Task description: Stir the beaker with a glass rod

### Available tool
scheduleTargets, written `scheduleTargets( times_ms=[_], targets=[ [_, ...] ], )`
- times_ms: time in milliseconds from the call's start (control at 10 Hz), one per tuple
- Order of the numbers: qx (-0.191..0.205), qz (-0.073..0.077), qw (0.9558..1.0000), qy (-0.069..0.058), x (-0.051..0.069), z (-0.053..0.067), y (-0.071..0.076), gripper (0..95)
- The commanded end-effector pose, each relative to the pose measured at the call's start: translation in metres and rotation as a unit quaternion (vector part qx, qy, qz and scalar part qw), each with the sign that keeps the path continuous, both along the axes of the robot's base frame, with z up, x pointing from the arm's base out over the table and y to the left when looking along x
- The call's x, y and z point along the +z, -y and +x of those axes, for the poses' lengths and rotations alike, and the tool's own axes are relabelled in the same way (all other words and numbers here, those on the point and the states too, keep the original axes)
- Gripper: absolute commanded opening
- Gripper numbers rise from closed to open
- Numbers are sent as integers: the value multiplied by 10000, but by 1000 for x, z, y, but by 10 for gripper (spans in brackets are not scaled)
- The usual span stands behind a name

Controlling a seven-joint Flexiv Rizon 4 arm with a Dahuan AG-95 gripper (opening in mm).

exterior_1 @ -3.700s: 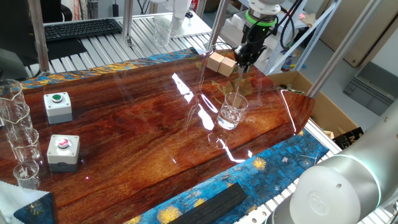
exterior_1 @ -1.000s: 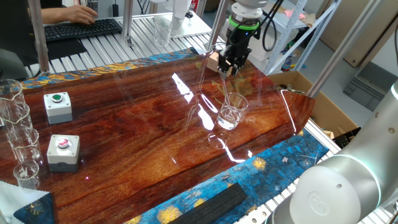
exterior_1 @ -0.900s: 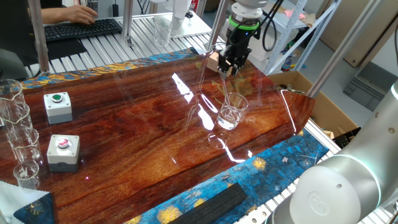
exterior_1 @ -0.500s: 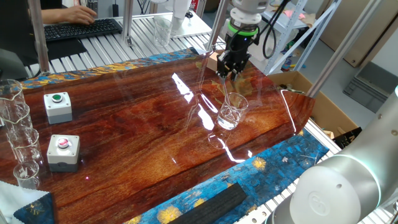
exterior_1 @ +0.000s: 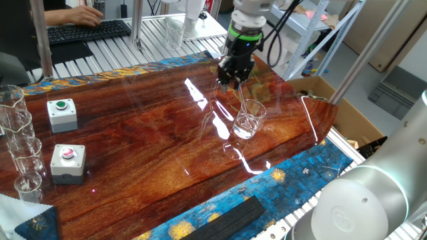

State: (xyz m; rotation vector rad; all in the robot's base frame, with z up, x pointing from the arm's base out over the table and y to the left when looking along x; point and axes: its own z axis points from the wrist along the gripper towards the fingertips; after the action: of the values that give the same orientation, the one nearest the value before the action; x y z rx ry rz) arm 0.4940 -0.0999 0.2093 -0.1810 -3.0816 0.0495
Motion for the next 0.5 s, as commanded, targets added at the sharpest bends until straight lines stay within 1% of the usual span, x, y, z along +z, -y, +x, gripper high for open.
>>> scheduleTargets(
  times_ms=[100,200,300,400,500],
  targets=[
    [84,60,9999,-52,-9,9,-10,190],
    [98,64,9999,-64,-10,10,-11,190],
    [215,65,9997,-112,-18,16,-17,190],
    [267,52,9996,-120,-22,18,-20,190],
    [265,68,9995,-145,-23,20,-21,190]
  ],
)
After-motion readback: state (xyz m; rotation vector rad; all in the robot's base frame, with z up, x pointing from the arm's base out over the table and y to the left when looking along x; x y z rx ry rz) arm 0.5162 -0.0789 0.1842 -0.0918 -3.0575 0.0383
